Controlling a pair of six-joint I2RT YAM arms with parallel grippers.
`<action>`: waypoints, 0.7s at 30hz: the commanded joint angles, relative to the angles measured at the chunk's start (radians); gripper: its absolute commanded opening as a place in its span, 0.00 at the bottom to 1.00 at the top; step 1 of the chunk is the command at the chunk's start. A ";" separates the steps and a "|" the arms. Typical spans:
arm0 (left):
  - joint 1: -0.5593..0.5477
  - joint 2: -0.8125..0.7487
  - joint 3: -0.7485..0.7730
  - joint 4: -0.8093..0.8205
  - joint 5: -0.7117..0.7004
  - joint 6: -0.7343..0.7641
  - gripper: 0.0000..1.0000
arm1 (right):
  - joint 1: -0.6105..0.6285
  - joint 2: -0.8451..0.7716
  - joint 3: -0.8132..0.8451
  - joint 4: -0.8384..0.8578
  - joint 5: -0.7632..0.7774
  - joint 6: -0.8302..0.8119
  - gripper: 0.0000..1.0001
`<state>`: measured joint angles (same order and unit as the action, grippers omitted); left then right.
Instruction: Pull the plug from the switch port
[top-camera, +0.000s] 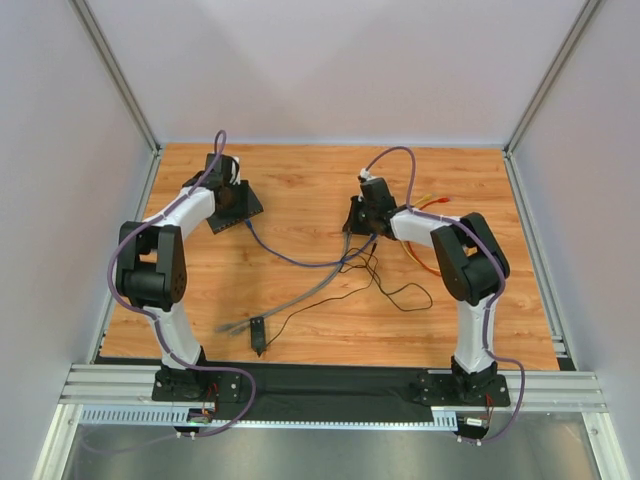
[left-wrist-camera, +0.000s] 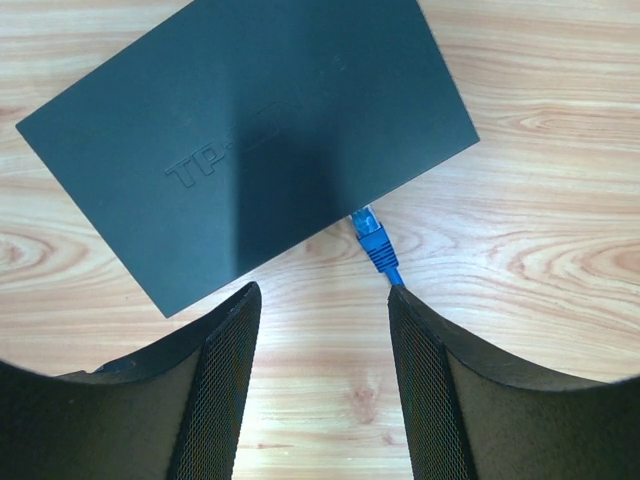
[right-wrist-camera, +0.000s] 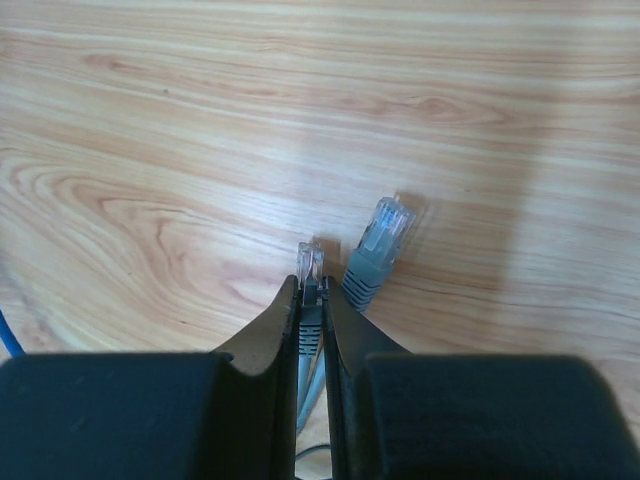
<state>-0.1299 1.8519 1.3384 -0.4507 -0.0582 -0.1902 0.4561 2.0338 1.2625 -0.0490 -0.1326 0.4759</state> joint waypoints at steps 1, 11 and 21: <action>0.013 -0.060 -0.007 0.035 0.026 -0.018 0.62 | -0.026 -0.026 -0.002 -0.089 0.110 -0.072 0.04; 0.030 -0.072 -0.027 0.043 0.031 -0.018 0.62 | -0.031 -0.136 -0.051 -0.153 0.232 -0.086 0.16; 0.041 -0.099 -0.050 0.056 0.035 -0.025 0.63 | 0.006 -0.130 0.144 -0.380 0.290 -0.010 0.83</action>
<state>-0.0978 1.8065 1.3018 -0.4255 -0.0307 -0.1970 0.4469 1.8973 1.2873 -0.3233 0.1055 0.4259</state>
